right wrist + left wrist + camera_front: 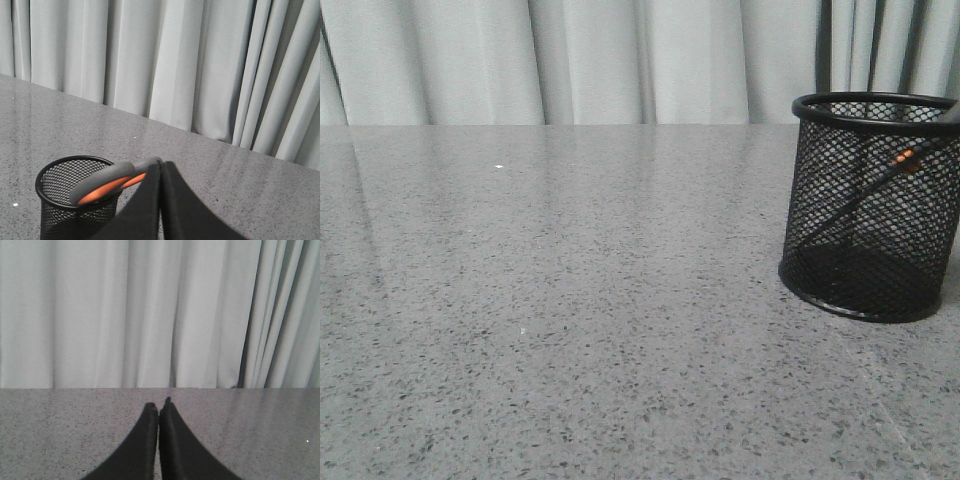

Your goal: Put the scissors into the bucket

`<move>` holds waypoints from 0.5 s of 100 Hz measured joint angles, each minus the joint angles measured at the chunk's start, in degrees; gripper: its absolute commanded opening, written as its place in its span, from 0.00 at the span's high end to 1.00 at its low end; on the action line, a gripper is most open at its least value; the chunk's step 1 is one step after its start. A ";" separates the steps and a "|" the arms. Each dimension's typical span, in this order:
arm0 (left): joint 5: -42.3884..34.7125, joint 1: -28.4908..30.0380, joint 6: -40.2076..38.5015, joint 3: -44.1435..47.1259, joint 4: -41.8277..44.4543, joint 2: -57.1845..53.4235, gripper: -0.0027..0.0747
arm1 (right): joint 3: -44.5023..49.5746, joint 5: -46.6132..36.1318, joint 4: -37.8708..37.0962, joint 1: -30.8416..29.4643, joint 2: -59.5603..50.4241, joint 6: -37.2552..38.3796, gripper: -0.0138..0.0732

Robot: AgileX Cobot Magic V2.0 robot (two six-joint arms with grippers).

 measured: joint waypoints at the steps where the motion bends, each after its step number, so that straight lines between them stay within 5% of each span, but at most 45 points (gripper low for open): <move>1: 0.00 0.00 0.00 0.13 0.00 0.00 0.99 | 0.00 0.00 0.00 0.00 0.00 0.00 0.90; 12: 0.00 0.00 0.00 1.54 4.16 -0.39 0.99 | 0.00 0.00 0.00 0.00 0.00 0.00 0.90; 28: -2.87 1.88 -0.61 6.39 21.94 -4.31 0.99 | 0.00 0.00 0.00 0.00 0.00 0.00 0.90; 50: -2.58 13.92 -14.01 15.39 32.50 -13.50 0.99 | 0.00 0.00 0.00 0.00 0.00 0.00 0.90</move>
